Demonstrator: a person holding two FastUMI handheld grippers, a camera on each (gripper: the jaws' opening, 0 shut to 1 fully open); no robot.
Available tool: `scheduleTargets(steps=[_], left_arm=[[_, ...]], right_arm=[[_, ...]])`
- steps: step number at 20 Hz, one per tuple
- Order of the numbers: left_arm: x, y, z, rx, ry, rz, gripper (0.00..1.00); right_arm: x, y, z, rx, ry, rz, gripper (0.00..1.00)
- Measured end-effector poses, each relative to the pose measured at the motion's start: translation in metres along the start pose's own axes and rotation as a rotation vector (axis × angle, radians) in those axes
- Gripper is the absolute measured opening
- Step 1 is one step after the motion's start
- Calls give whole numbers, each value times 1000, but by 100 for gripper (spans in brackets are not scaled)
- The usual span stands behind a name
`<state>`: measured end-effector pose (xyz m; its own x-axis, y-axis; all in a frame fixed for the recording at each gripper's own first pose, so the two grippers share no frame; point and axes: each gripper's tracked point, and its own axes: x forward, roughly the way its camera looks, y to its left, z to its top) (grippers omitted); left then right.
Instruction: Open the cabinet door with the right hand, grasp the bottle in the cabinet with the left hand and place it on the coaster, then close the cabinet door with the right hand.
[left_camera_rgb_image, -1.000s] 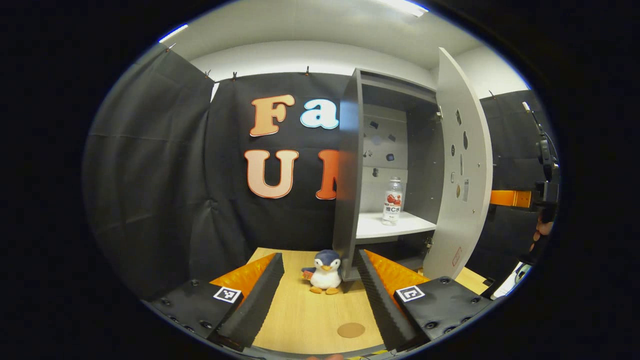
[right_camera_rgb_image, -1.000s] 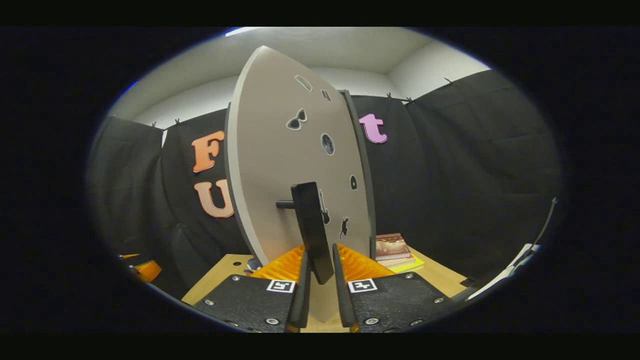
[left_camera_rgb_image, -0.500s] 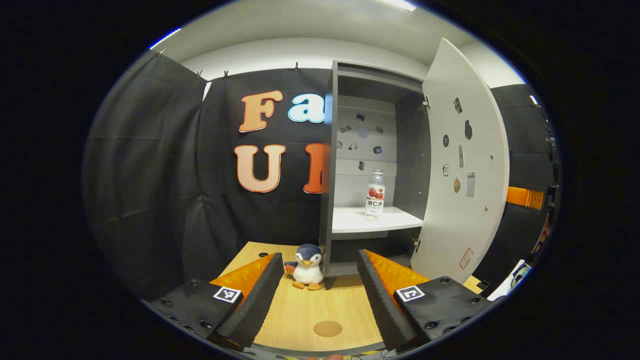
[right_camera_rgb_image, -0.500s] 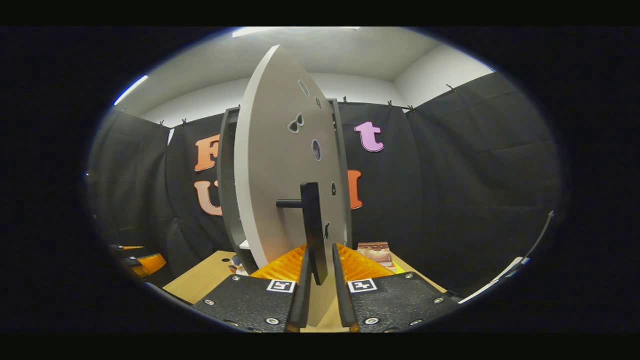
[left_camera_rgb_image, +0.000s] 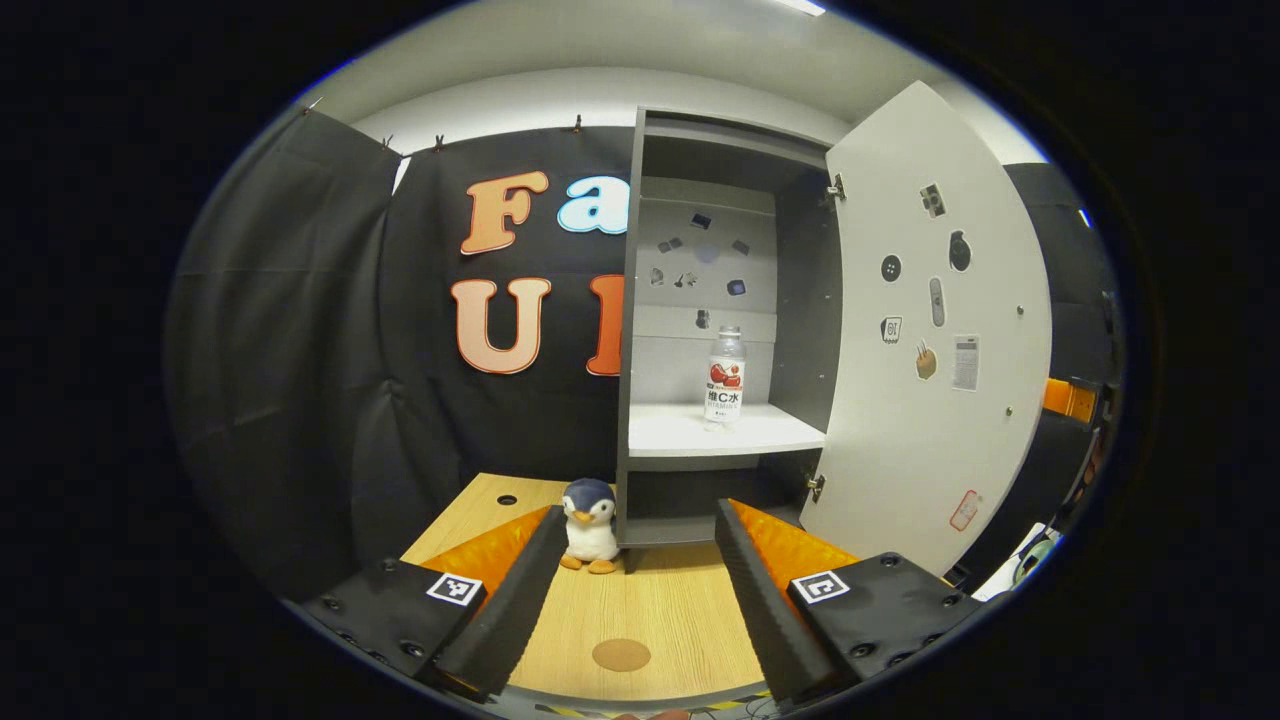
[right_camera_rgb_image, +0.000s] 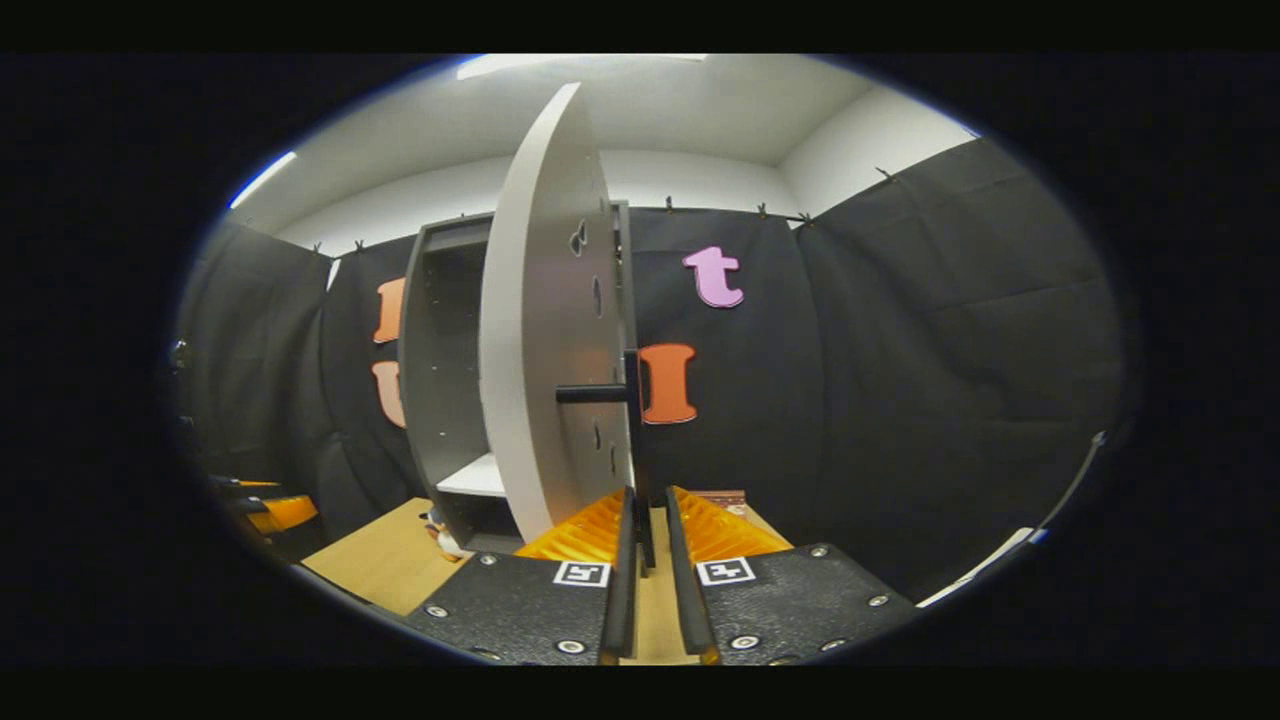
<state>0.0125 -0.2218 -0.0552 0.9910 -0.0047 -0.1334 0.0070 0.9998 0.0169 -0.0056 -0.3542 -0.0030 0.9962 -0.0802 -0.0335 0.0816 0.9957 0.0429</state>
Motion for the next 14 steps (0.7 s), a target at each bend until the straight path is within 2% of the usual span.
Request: scheduleTargets(steps=[1,2,3,4,5,8,9,11,14], left_arm=[[1,-3,1,2,-3,-1,99],[2,-5,0,8,-4,-3,99],[3,-8,0,14,-2,-4,99],[4,-11,0,18,0,-5,96],[5,-13,-1,18,5,-7,96],[6,-19,5,21,-8,-13,99],[5,-19,9,24,-17,-12,96],[5,-19,11,26,-24,-7,94],[6,-17,10,21,-22,7,96]], right_arm=[[2,-9,0,0,0,6,18],[2,-15,-2,10,8,14,18],[3,-17,-2,18,13,27,27],[4,-18,-3,23,16,44,18],[5,-15,-3,24,13,61,18],[5,-19,-7,38,21,73,29],[5,-20,-6,38,18,73,22],[5,-20,-7,32,20,68,22],[-8,-21,4,55,0,62,23]])
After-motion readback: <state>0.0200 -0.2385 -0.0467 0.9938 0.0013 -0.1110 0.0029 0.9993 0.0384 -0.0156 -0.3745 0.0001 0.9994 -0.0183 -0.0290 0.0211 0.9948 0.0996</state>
